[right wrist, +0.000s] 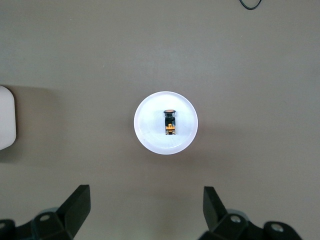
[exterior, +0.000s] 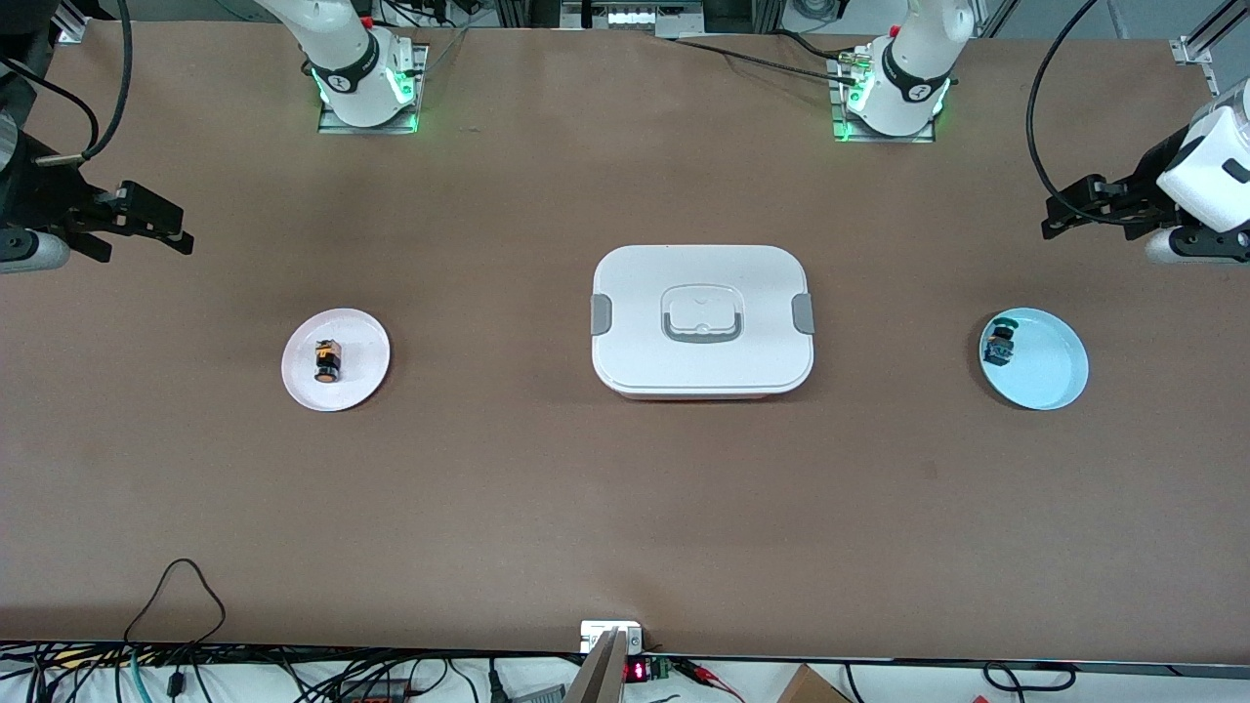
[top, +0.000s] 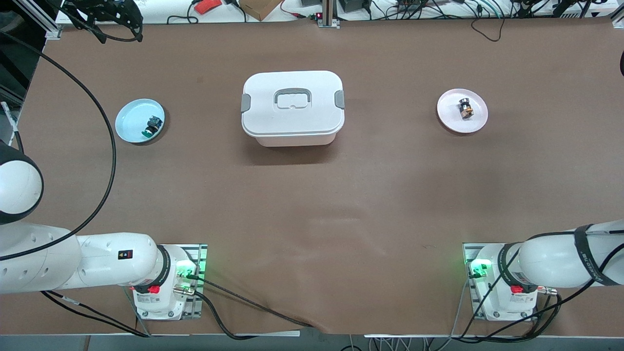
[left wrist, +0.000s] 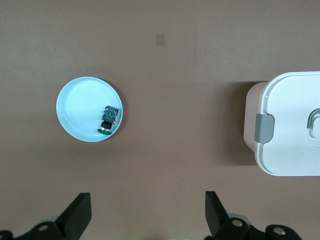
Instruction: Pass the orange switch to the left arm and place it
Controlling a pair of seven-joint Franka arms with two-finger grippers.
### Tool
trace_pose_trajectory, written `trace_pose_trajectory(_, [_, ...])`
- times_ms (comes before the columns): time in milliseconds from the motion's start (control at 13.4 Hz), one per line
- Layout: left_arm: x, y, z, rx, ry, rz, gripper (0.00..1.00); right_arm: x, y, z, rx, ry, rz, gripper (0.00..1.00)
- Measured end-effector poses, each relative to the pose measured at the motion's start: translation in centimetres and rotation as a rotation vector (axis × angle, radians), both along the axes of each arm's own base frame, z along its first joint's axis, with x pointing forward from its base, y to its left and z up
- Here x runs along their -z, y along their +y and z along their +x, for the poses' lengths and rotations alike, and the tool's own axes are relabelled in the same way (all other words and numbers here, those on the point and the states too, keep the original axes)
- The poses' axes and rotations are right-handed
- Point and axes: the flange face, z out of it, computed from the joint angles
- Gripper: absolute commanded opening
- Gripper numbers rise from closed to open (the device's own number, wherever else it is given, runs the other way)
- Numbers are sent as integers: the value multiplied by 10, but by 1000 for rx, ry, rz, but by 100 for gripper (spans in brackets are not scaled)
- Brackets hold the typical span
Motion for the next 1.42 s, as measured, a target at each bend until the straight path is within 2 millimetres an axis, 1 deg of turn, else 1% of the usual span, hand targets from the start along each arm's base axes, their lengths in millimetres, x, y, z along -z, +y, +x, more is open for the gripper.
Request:
trace_pose_trajectory(523, [-2,0,2,0,-15,0,100,0,-1,0,-4,1,0,100])
trace_pose_trajectory(897, [-2,0,2,0,-20,0,100,1,-1,0,-69,-2,-2,100])
trace_pose_trajectory(1046, [-3,0,2,-1,-23,0,100,2,-3,0,-177,-2,-2,100])
trace_pose_trajectory(1196, [-3,1,3,-1,-24,0,100,7,-10,2,-295,-1,0,100])
trace_pose_trajectory(1420, [-3,5,3,-10,-24,0,100,11,-17,4,-564,-7,-8,100])
